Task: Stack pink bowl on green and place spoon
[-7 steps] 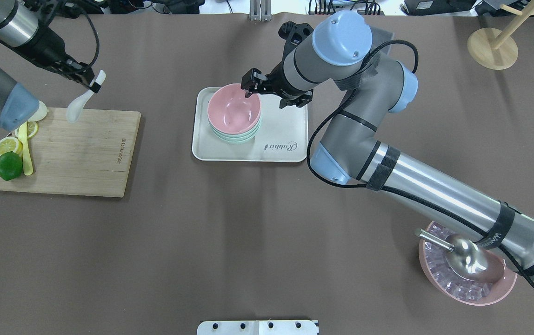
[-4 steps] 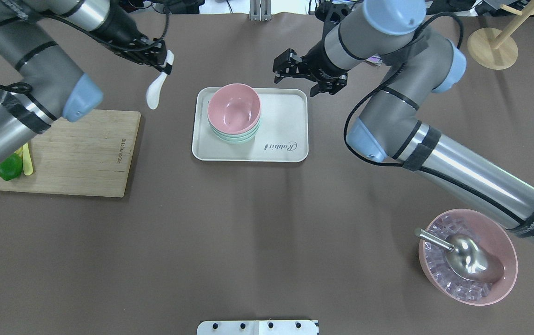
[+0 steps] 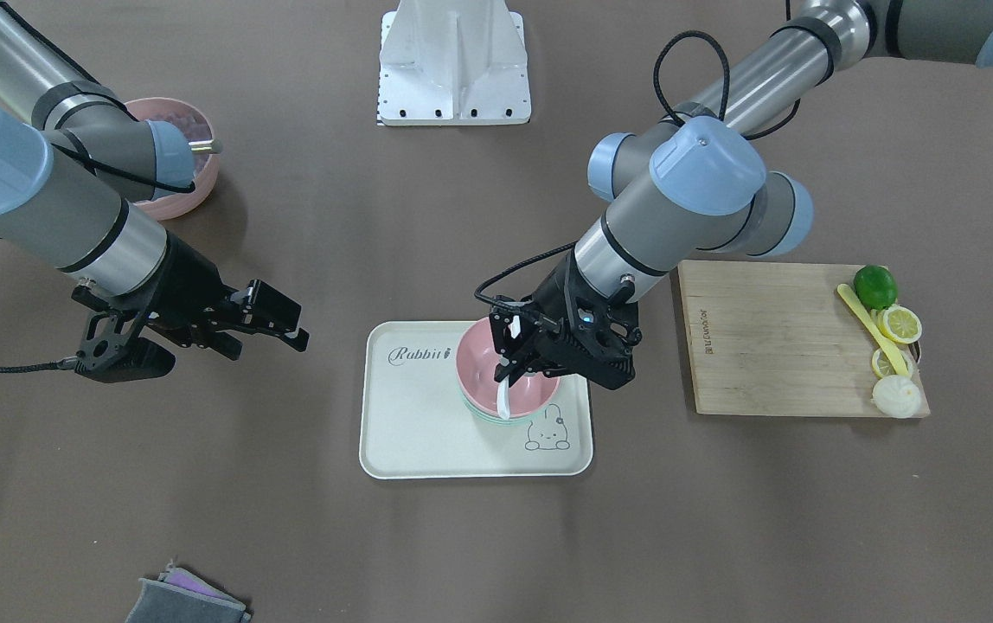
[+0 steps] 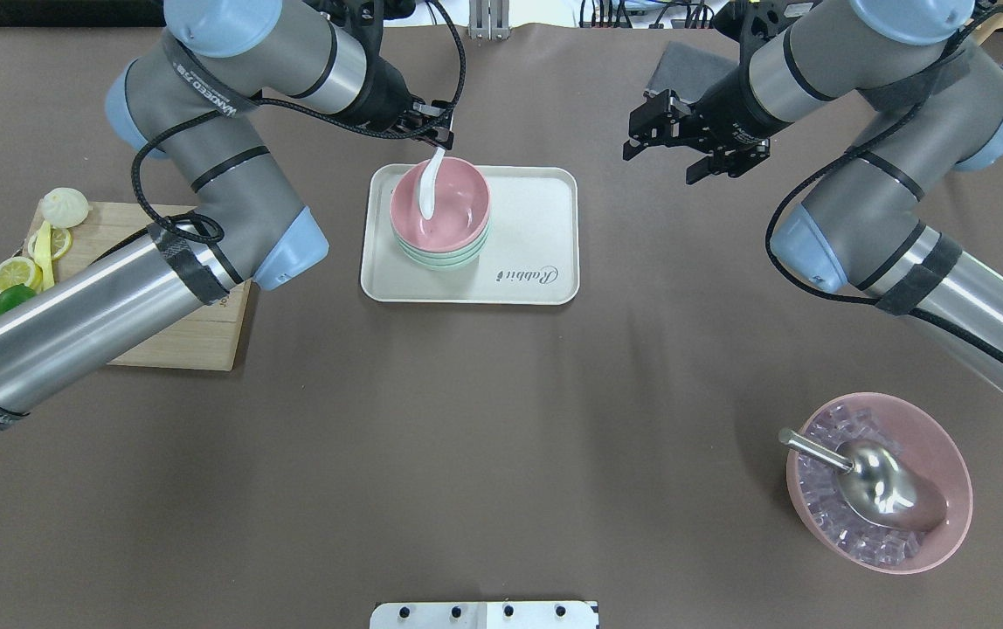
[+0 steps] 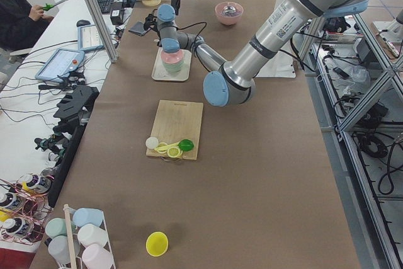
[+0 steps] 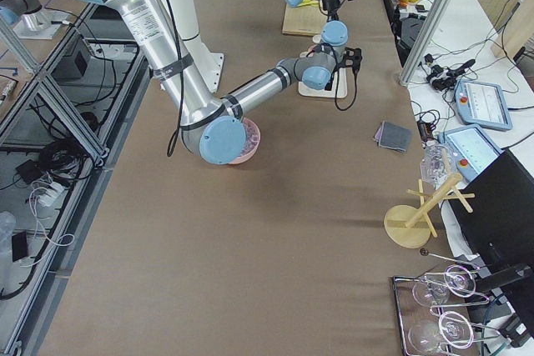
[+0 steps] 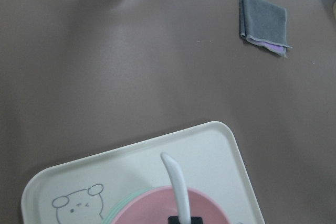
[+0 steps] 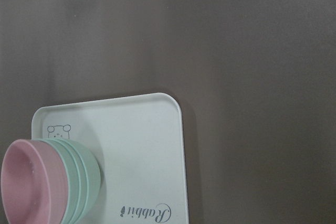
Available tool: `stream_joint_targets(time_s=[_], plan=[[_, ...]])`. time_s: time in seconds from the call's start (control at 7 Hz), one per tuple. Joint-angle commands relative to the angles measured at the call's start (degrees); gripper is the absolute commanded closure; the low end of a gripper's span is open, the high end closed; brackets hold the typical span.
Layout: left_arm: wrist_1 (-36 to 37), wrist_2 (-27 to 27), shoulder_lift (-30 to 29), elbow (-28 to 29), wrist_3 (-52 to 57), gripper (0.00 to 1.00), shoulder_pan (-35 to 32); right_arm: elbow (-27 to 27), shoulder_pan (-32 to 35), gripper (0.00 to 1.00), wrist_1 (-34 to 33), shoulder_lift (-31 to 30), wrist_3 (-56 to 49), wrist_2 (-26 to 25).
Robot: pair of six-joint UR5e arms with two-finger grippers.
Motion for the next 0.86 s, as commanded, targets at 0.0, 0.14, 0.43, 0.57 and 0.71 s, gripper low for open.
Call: stream_joint_targets(time_s=[0.0,0.14,0.43,0.57,0.71], plan=[[-0.22,0.71,-0.03,-0.43,-1.90,0.02,0.37,0.04,-0.03,0.00,0.04,-0.37,-0.03,-0.31],[-0.39,0.71,0.93,-1.04,-2.00,0.02,0.29,0.04,0.05,0.00,-0.04,-0.37,-0.03,-0.05],[0.39,1.15,12.28,-11.53,-2.00,0.02,-1.81,0.13,5.64,0.00,-0.75,-2.37,-1.07,2.57],[0.31,0.98,16.80,-14.29,-1.22,0.02,-4.69,0.22,8.38,0.00,-0.92,-5.70,-5.26,3.46],[0.57,-1.02,21.28,-16.50,-1.04,0.02,-8.46,0.30,10.75,0.00,-2.32,-9.73,-13.83,3.47]])
